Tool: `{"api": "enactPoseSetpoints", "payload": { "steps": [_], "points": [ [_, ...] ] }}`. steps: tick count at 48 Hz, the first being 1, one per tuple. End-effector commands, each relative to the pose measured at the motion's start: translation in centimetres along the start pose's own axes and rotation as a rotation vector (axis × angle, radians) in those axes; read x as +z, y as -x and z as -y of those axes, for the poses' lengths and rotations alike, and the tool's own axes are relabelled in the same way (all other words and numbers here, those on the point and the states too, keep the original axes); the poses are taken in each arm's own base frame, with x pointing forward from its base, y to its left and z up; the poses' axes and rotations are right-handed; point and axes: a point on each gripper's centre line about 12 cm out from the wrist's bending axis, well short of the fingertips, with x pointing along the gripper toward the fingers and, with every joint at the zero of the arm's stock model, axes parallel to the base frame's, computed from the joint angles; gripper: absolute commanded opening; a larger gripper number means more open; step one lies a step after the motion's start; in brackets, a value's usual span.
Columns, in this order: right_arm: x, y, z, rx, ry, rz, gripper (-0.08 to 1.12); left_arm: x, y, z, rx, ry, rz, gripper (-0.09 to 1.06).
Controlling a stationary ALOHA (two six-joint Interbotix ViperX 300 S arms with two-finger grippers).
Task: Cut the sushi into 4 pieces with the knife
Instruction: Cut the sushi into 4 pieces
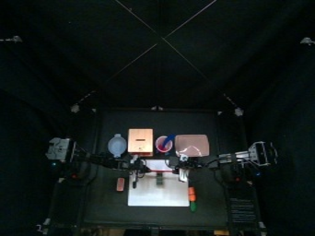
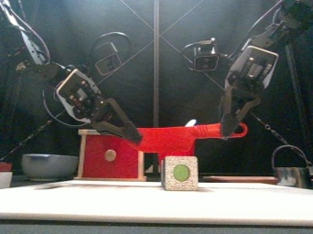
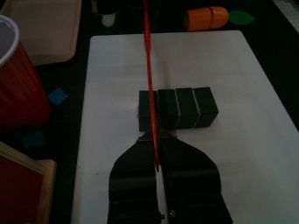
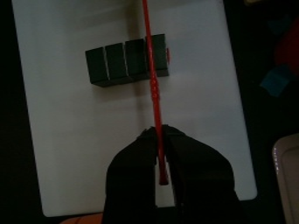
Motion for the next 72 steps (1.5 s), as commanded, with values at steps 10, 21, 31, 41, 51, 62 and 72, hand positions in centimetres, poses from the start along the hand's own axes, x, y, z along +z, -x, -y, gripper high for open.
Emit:
{"api": "enactPoseSetpoints", "payload": {
  "steps": [10,21,31,41,51,62,72],
  "points": [
    [2.8,0.8,-0.6,0.005,0.031,0.069,0.15,2.3,-0.6,0.1,0.001,0.001,0.052,0.15],
    [2.7,0.1,-0.8,0.0,0.054,0.016,0.15,2.6,-0.9,0.2,-0.001,0.004,0.015,0.15],
    [2.3,-0.2,-0.8,-0.002,0.062,-0.002,0.15,2.3,-1.1,0.3,-0.003,0.0,-0.012,0.15],
    [1.8,-0.6,-0.5,-0.009,0.061,-0.018,0.15,1.5,-1.6,0.3,-0.003,-0.002,-0.035,0.15],
    [1.3,-1.2,-0.3,-0.015,0.063,-0.036,0.15,0.7,-2.3,0.3,-0.002,0.001,-0.057,0.15],
    [1.0,-2.0,-0.5,-0.011,0.063,-0.046,0.15,-0.2,-2.6,0.5,-0.008,0.001,-0.084,0.15],
    [0.9,-2.4,-0.7,-0.008,0.068,-0.046,0.15,-0.9,-2.7,0.8,-0.014,0.001,-0.104,0.15]
  ]
}}
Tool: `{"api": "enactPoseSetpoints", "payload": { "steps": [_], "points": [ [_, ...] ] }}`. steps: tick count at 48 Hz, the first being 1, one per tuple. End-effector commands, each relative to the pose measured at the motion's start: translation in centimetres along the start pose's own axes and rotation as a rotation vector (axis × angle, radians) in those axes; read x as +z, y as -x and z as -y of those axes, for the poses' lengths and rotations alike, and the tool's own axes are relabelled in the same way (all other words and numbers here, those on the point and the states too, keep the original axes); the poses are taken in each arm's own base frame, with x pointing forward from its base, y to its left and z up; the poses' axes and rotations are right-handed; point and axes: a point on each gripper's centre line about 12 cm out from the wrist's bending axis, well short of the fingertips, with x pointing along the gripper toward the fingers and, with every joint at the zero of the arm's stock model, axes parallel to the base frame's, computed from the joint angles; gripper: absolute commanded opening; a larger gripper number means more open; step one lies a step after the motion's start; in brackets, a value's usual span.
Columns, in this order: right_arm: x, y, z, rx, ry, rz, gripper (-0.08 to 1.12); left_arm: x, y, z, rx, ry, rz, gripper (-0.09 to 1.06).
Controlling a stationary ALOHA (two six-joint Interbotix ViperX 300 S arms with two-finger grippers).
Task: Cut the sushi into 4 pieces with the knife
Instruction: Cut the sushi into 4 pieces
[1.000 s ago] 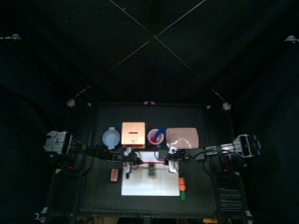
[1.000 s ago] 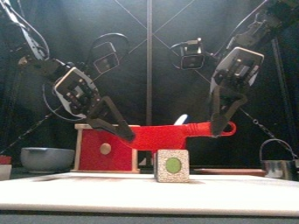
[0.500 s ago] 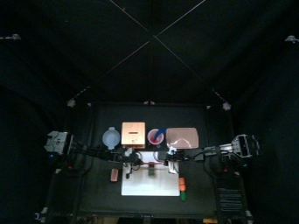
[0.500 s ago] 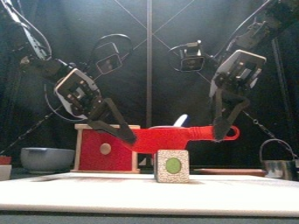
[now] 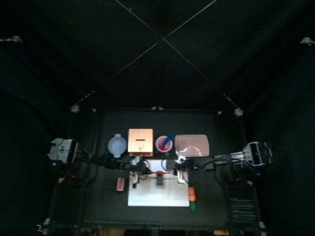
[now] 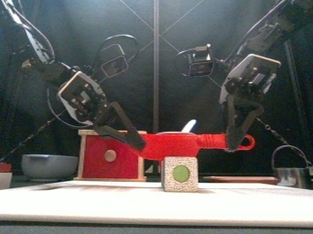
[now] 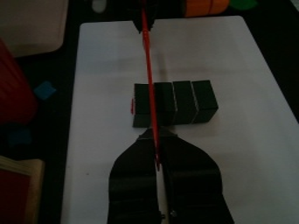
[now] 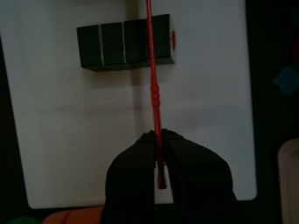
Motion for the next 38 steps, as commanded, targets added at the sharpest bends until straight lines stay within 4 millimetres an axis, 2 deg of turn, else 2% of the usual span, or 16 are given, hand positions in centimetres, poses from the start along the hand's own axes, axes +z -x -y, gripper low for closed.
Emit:
{"api": "enactPoseSetpoints", "payload": {
  "steps": [1,10,24,30,38],
  "points": [
    [1.3,-0.3,-0.1,0.003,-0.002,0.06,0.15,0.9,-0.9,0.1,-0.001,0.002,0.02,0.15],
    [1.1,-0.6,-0.3,0.005,-0.003,0.051,0.15,0.4,-1.2,0.3,-0.002,0.006,0.003,0.15],
    [-0.3,-2.8,0.2,-0.011,-0.007,-0.004,0.15,-2.3,-2.7,-0.2,0.016,0.029,-0.077,0.15],
    [-0.2,-2.7,0.7,-0.019,-0.01,0.002,0.15,-2.5,-2.7,-0.7,0.028,0.034,-0.083,0.15],
    [0.8,-1.7,1.9,-0.042,-0.01,0.036,0.15,-1.9,-2.2,-2.0,0.056,0.049,-0.068,0.15]
  ]
}}
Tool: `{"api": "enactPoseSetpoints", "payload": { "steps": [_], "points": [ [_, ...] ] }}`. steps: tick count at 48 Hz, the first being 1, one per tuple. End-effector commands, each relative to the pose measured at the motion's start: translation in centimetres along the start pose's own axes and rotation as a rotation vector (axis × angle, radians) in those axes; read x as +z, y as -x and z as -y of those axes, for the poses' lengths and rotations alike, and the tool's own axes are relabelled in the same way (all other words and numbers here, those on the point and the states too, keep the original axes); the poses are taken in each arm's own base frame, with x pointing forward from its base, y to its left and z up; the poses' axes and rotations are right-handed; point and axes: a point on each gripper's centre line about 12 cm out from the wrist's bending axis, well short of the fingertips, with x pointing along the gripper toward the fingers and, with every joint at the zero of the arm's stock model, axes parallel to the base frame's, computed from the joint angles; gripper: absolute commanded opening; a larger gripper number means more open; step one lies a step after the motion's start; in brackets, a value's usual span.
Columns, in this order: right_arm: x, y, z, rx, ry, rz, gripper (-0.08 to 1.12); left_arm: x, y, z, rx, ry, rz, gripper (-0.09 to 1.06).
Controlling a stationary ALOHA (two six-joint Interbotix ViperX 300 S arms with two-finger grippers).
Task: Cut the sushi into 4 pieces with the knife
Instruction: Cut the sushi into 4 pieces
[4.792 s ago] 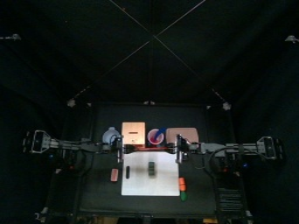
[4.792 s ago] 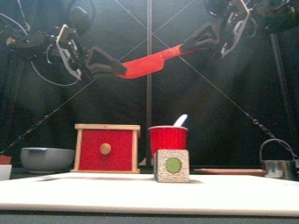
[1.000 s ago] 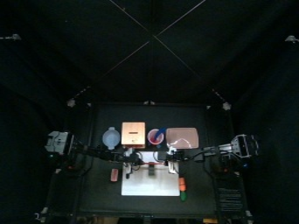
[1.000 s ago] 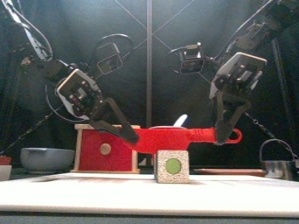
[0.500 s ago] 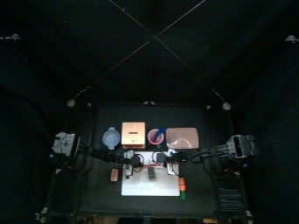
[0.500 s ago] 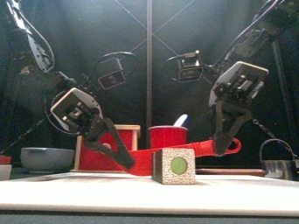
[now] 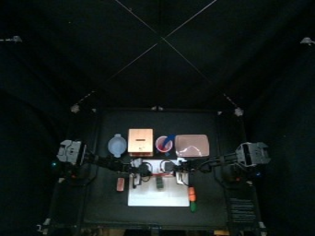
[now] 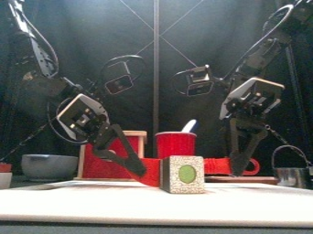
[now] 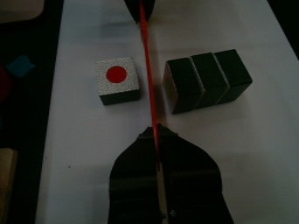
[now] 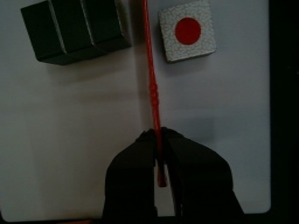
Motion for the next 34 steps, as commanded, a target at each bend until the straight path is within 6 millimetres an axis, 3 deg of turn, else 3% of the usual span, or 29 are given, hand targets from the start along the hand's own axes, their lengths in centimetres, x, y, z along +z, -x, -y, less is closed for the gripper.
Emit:
{"api": "enactPoseSetpoints", "payload": {
  "steps": [1,14,25,34],
  "points": [
    [2.2,1.4,1.4,-0.022,-0.025,0.097,0.15,0.9,0.0,-1.3,0.027,0.014,0.014,0.15],
    [3.6,3.9,1.2,-0.02,-0.014,0.149,0.15,3.8,2.3,-1.5,0.025,-0.009,0.055,0.15],
    [4.4,6.0,0.1,0.004,0.002,0.182,0.15,6.7,4.7,0.5,-0.021,-0.036,0.14,0.15],
    [4.3,6.5,-1.1,0.028,0.023,0.189,0.15,7.4,5.3,2.4,-0.064,-0.054,0.166,0.15]
  ]
}}
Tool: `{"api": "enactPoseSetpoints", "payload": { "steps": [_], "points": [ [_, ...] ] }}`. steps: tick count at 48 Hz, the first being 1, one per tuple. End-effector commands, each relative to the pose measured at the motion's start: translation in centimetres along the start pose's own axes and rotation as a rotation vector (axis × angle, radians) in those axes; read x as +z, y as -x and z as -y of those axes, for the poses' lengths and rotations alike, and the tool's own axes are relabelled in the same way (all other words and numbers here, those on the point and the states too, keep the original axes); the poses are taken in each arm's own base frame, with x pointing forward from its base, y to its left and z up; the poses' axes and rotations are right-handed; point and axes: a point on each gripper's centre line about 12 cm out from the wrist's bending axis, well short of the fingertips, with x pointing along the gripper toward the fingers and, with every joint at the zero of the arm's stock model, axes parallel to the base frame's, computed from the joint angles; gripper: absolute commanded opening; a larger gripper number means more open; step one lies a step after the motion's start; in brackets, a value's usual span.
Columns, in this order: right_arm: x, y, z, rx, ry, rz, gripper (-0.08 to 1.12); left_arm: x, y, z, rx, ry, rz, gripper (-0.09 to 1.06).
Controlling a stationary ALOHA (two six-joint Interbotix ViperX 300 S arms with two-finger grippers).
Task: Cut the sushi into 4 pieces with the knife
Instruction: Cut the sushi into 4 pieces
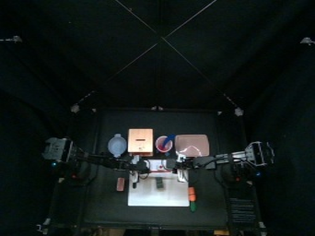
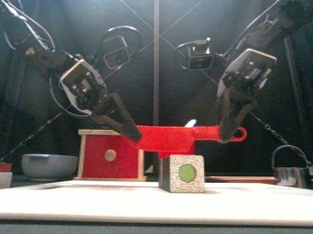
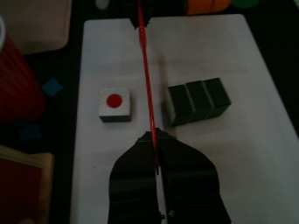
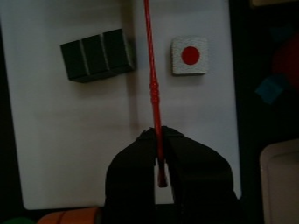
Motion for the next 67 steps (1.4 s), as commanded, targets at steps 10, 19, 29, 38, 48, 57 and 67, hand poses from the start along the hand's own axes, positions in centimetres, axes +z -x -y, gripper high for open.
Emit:
{"api": "enactPoseSetpoints", "payload": {
  "steps": [10,19,29,38,48,57,67],
  "points": [
    [2.1,1.6,-1.8,0.047,-0.005,0.086,0.15,1.7,0.0,3.4,-0.068,0.009,0.052,0.15],
    [2.1,1.3,-1.7,0.043,-0.005,0.078,0.15,1.4,-0.4,4.1,-0.076,0.03,0.04,0.15],
    [1.7,0.6,-1.8,0.043,-0.006,0.058,0.15,1.1,-0.7,4.8,-0.09,0.026,0.029,0.15],
    [1.6,0.3,-1.8,0.044,-0.008,0.049,0.15,0.9,-1.1,5.0,-0.093,0.024,0.019,0.15],
    [1.4,0.0,-1.7,0.04,-0.006,0.04,0.15,0.6,-1.5,5.0,-0.09,0.031,0.007,0.15],
    [1.0,-0.8,-1.7,0.038,-0.01,0.016,0.15,-0.1,-2.0,5.0,-0.086,0.037,-0.015,0.15],
    [0.6,-1.9,-1.7,0.035,-0.008,-0.009,0.15,-1.2,-2.7,5.1,-0.081,0.044,-0.051,0.15]
  ]
}}
